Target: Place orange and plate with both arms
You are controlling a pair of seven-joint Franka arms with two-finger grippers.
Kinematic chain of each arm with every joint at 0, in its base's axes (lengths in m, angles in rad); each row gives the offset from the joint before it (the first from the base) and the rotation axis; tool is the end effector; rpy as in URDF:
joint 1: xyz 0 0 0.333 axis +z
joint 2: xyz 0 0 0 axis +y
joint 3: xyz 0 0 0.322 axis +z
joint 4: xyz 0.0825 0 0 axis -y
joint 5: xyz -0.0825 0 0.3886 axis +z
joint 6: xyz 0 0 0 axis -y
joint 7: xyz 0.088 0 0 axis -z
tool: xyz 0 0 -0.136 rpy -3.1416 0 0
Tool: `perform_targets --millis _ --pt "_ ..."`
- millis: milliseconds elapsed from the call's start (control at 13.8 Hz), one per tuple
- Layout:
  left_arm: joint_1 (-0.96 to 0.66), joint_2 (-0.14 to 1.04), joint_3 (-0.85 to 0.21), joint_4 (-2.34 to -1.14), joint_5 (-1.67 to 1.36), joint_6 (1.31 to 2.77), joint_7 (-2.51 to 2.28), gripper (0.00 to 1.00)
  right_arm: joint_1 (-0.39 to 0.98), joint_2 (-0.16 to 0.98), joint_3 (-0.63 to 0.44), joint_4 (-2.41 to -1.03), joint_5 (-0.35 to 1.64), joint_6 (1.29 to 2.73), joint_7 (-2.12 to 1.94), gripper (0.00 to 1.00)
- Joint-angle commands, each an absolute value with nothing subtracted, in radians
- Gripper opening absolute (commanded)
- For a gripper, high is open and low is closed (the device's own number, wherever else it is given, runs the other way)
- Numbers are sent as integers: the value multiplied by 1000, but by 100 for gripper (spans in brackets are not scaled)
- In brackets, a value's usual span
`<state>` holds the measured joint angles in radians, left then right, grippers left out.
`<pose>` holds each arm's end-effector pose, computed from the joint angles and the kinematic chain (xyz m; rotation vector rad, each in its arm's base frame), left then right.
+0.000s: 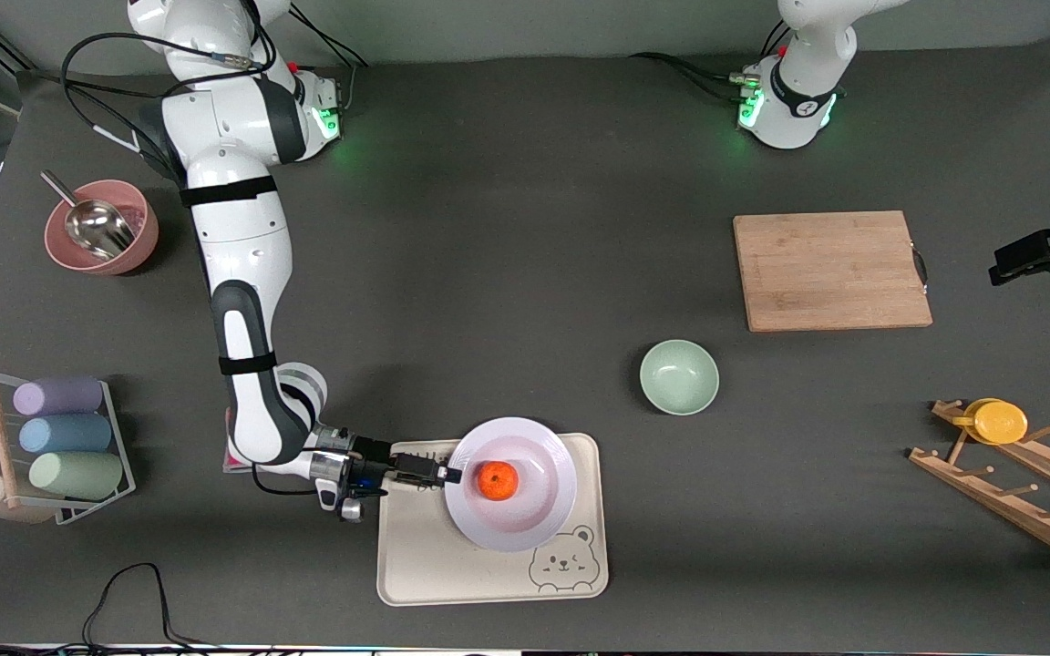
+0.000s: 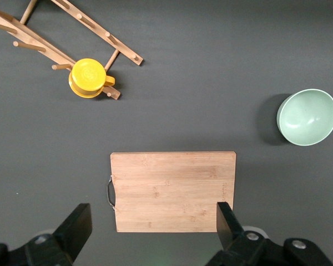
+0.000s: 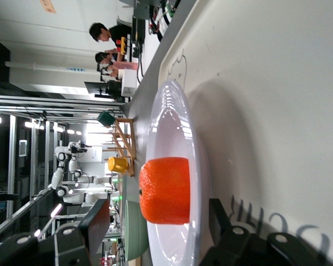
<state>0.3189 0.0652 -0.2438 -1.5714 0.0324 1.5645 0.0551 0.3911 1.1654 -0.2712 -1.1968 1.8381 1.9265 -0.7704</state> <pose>0.5718 0.0514 0.5648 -3.1274 -0.0297 0.1112 0.7331 0.2473 0.0860 -1.8641 0.0989 -0.1680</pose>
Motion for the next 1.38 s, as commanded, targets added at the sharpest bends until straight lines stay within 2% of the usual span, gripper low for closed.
perform_targets --millis 0,218,436,655,727,945,1309 --pt "316 66 -241 -1563 43 1559 69 100 399 1144 -302 -1172 1734 1945 -642 82" --pt "316 67 -241 -1565 43 1560 69 100 394 1091 -334 -1163 1542 1944 -522 83" --pt "319 67 -239 -1565 43 1562 69 100 396 976 -373 -1166 1193 1937 -479 88" --pt "321 69 -238 -1565 43 1565 69 100 365 856 -373 -1180 872 1872 -428 100" --pt "321 69 -238 -1565 41 1565 69 100 361 807 -373 -1186 773 1837 -428 100" --pt "319 74 -235 -1565 38 1566 69 100 341 608 -373 -1283 495 1770 -425 100" --pt "318 71 -236 -1565 40 1563 69 100 290 324 -357 -1471 188 1688 -404 100"
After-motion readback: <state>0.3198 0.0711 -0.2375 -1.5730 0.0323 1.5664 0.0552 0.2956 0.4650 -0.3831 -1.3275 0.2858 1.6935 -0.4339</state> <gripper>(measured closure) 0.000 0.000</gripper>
